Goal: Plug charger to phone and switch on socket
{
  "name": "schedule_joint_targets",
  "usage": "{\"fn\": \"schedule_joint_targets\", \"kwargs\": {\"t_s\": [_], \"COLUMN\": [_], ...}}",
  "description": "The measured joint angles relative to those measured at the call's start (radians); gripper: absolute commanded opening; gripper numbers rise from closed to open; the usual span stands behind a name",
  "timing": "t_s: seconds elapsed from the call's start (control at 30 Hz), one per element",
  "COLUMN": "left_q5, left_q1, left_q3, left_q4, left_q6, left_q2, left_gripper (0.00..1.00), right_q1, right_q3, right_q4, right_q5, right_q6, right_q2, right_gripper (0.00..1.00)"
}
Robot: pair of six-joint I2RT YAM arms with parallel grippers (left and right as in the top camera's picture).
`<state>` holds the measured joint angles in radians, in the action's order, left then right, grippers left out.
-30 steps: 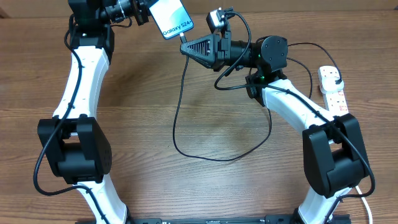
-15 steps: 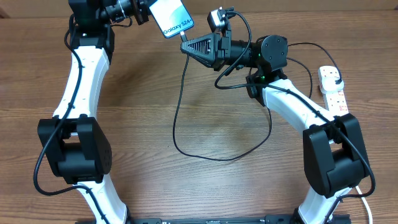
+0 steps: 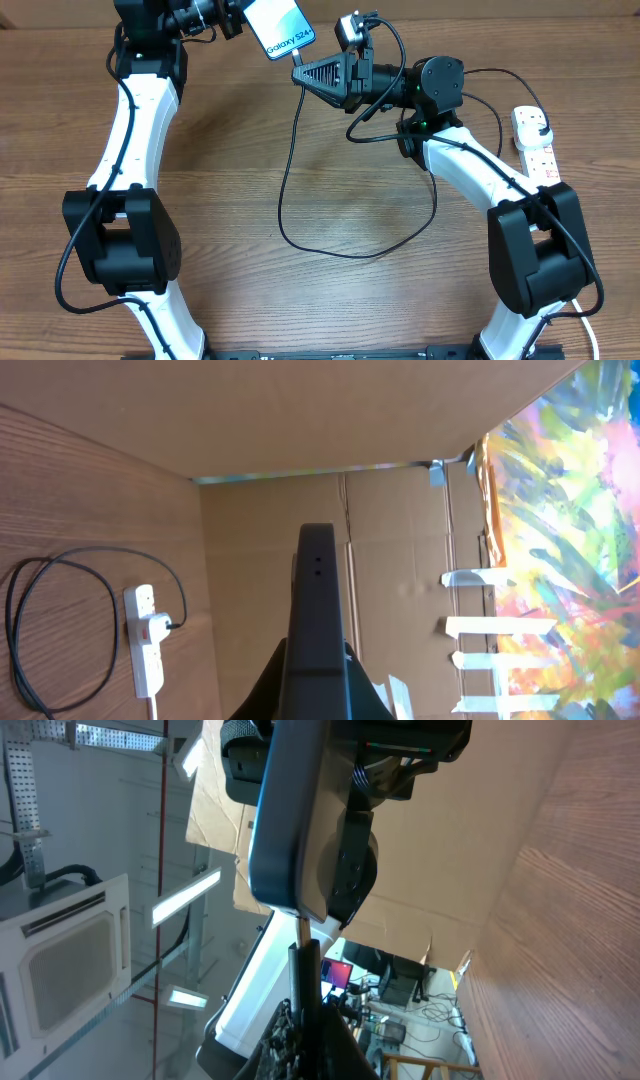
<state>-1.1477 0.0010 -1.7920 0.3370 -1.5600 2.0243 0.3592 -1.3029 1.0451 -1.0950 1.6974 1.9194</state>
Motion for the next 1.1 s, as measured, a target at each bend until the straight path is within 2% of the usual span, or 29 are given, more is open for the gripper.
{"fn": "schedule_joint_targets", "kwargs": {"t_s": [1.1], "left_q5": [-0.063], "left_q1": [0.000], "left_q3": [0.000], "left_q4": [0.001], "left_q6": [0.065], "left_q2": [0.000], "left_gripper": [0.07], "right_q1": [0.001], "right_q3": [0.000], "right_q4": [-0.007], "right_q5": [-0.041], "right_q6": [0.005], "right_q2": [0.000], "right_gripper": [0.04]}}
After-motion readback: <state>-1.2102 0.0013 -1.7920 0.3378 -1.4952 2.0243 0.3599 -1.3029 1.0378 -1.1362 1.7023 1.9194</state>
